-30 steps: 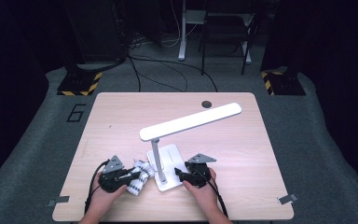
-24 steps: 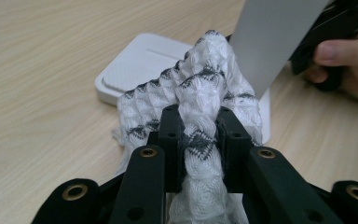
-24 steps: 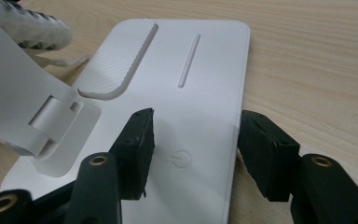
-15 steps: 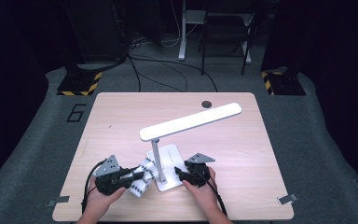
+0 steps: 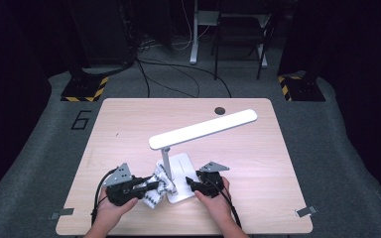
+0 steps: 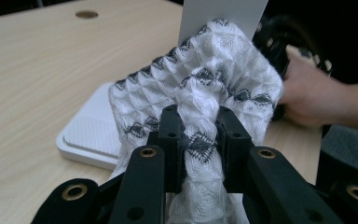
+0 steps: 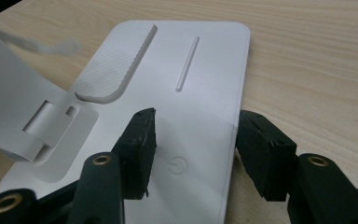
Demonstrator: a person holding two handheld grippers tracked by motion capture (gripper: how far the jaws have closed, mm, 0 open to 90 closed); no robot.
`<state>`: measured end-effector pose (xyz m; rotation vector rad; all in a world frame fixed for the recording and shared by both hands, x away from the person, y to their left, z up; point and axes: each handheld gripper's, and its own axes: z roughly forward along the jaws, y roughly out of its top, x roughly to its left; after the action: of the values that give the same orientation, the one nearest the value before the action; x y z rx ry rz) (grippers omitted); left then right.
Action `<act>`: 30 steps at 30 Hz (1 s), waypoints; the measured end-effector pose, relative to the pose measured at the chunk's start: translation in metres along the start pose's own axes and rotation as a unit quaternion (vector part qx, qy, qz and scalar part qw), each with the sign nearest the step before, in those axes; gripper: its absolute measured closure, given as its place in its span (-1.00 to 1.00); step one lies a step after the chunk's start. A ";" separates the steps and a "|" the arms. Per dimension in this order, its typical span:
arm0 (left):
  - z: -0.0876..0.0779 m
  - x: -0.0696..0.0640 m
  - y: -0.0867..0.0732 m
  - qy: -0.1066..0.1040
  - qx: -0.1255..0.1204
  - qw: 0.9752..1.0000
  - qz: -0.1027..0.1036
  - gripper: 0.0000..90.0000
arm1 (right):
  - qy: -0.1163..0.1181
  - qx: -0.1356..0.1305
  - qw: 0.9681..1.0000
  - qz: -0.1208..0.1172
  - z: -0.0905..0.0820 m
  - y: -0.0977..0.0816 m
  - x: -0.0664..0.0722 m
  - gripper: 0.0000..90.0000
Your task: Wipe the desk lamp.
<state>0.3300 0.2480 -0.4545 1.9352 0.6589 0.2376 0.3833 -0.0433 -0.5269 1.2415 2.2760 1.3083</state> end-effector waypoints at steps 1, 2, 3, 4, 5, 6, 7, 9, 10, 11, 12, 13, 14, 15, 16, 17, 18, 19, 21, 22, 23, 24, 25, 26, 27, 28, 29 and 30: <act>0.003 0.000 -0.002 -0.001 0.010 1.000 0.005 0.67 | 0.000 0.000 1.000 0.001 0.000 0.000 0.000 0.04; 0.009 0.000 -0.005 0.000 0.019 1.000 0.007 0.67 | 0.000 0.000 1.000 0.001 0.000 0.000 0.000 0.04; 0.014 0.000 -0.008 0.000 0.031 0.999 0.010 0.67 | 0.000 0.000 1.000 0.000 0.000 0.000 0.000 0.04; 0.019 0.000 -0.011 0.000 0.043 0.999 0.015 0.67 | 0.000 0.000 1.000 -0.002 0.000 0.000 0.000 0.04; 0.026 -0.001 -0.014 -0.002 0.055 0.998 0.018 0.67 | 0.000 0.000 1.000 -0.001 0.000 0.000 0.000 0.04; 0.030 -0.001 -0.016 0.000 0.062 0.998 0.022 0.67 | 0.000 0.000 1.000 -0.002 0.000 0.000 0.000 0.04; 0.036 -0.002 -0.019 0.004 0.070 0.997 0.024 0.67 | 0.000 0.000 1.000 -0.002 0.000 0.000 0.000 0.04; 0.042 -0.002 -0.023 0.004 0.080 0.996 0.024 0.66 | -0.001 0.000 1.000 -0.002 0.000 0.000 0.000 0.04; 0.044 -0.003 -0.025 0.005 0.082 0.996 0.020 0.66 | 0.000 0.000 1.000 -0.003 0.000 0.000 0.000 0.04; 0.046 -0.002 -0.026 0.006 0.088 0.996 0.023 0.66 | 0.001 -0.001 1.000 -0.002 0.000 0.000 0.000 0.04; 0.048 -0.002 -0.028 0.006 0.093 0.995 0.021 0.66 | 0.000 0.000 1.000 -0.001 0.000 0.000 0.000 0.04; 0.050 -0.001 -0.029 0.012 0.103 0.994 0.028 0.66 | 0.000 0.000 1.000 0.000 0.000 0.000 0.000 0.04; 0.052 -0.001 -0.031 0.012 0.107 0.994 0.027 0.66 | 0.000 -0.002 1.000 -0.001 0.000 0.000 0.000 0.04; 0.054 -0.002 -0.033 0.014 0.109 0.994 0.025 0.66 | -0.002 -0.005 1.000 0.000 0.001 0.000 0.000 0.05; 0.055 -0.001 -0.033 0.013 0.108 0.994 0.026 0.66 | -0.001 -0.005 1.000 -0.002 0.001 0.000 0.000 0.05; 0.055 0.001 -0.032 0.014 0.111 0.993 0.029 0.66 | -0.001 -0.005 1.000 -0.001 0.001 0.000 0.000 0.05; 0.055 0.001 -0.033 0.012 0.109 0.994 0.028 0.66 | -0.001 -0.005 1.000 0.000 0.001 0.000 0.000 0.05; 0.055 0.000 -0.033 0.011 0.110 0.994 0.027 0.66 | -0.001 -0.005 1.000 -0.001 0.001 0.000 0.000 0.05; 0.055 -0.001 -0.032 0.017 0.110 0.993 0.032 0.67 | -0.002 -0.006 1.000 0.000 0.001 0.000 0.000 0.05; 0.055 -0.002 -0.032 0.017 0.109 0.993 0.029 0.67 | -0.002 -0.006 1.000 0.000 0.001 0.000 0.000 0.05; 0.054 -0.003 -0.031 0.020 0.105 0.994 0.031 0.67 | -0.002 -0.006 1.000 0.000 0.001 0.000 0.000 0.05; 0.053 -0.003 -0.030 0.018 0.103 0.994 0.030 0.67 | -0.002 -0.006 1.000 0.000 0.001 0.000 0.000 0.05; 0.051 -0.002 -0.028 0.018 0.101 0.994 0.033 0.67 | -0.002 -0.006 1.000 0.000 0.001 0.000 0.000 0.05; 0.049 -0.002 -0.027 0.013 0.093 0.995 0.028 0.67 | -0.002 -0.004 1.000 0.000 0.001 0.000 0.000 0.05; 0.047 -0.001 -0.025 0.012 0.089 0.996 0.027 0.67 | -0.002 -0.006 1.000 0.000 0.001 0.000 0.000 0.05; 0.044 -0.001 -0.023 0.009 0.077 0.997 0.022 0.67 | -0.003 -0.007 1.000 0.000 0.001 0.000 0.000 0.05; 0.040 -0.001 -0.019 0.007 0.069 0.997 0.024 0.68 | -0.002 -0.006 1.000 -0.001 0.001 0.000 0.000 0.05; 0.036 -0.002 -0.015 0.004 0.060 0.998 0.023 0.68 | -0.003 -0.006 1.000 0.000 0.001 0.000 0.000 0.05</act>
<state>0.3393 0.2235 -0.4834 2.0668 0.6473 0.2405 0.3836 -0.0431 -0.5277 1.2381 2.2611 1.3156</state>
